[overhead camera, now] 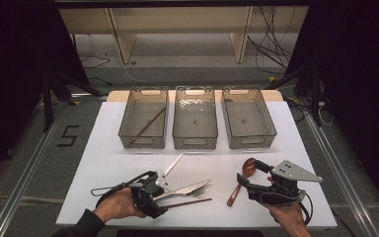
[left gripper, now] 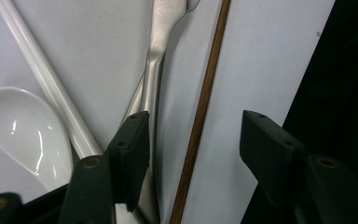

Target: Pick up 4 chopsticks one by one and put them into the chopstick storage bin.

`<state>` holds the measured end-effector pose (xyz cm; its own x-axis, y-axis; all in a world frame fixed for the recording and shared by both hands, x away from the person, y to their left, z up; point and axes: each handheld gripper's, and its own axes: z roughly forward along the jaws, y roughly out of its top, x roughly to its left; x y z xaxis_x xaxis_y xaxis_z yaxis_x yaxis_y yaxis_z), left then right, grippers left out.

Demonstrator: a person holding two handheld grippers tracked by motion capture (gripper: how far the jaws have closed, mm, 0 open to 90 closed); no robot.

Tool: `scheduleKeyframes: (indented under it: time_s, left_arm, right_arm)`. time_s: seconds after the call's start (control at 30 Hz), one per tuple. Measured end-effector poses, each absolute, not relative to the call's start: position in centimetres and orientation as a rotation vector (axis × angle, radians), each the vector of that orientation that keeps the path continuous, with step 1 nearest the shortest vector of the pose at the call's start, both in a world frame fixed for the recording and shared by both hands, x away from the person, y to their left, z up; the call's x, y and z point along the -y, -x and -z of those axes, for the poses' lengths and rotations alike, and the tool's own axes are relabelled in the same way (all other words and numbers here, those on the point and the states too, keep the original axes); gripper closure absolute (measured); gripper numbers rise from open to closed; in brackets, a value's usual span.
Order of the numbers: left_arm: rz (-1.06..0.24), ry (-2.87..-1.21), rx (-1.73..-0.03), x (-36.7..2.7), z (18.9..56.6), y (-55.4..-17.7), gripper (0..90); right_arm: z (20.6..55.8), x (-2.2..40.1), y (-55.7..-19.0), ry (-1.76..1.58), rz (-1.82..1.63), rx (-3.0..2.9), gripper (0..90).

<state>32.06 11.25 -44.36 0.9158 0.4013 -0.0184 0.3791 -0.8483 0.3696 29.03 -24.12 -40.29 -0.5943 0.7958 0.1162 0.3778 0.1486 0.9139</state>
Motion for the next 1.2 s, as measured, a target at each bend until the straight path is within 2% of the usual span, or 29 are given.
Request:
scheduleKeyframes:
  time_s: [0.37,1.2]
  left_arm:
    - [-0.067,-2.773,-0.548,-10.8,44.9,-32.3,55.6]
    - [-0.039,-2.874,-0.504,-10.3,46.1,-32.6,72.6]
  right_arm:
    - [40.4,24.2,-29.1,-1.125,-1.433,-2.038,24.0]
    - [40.3,24.1,-29.1,-1.116,-1.429,-2.042,24.0]
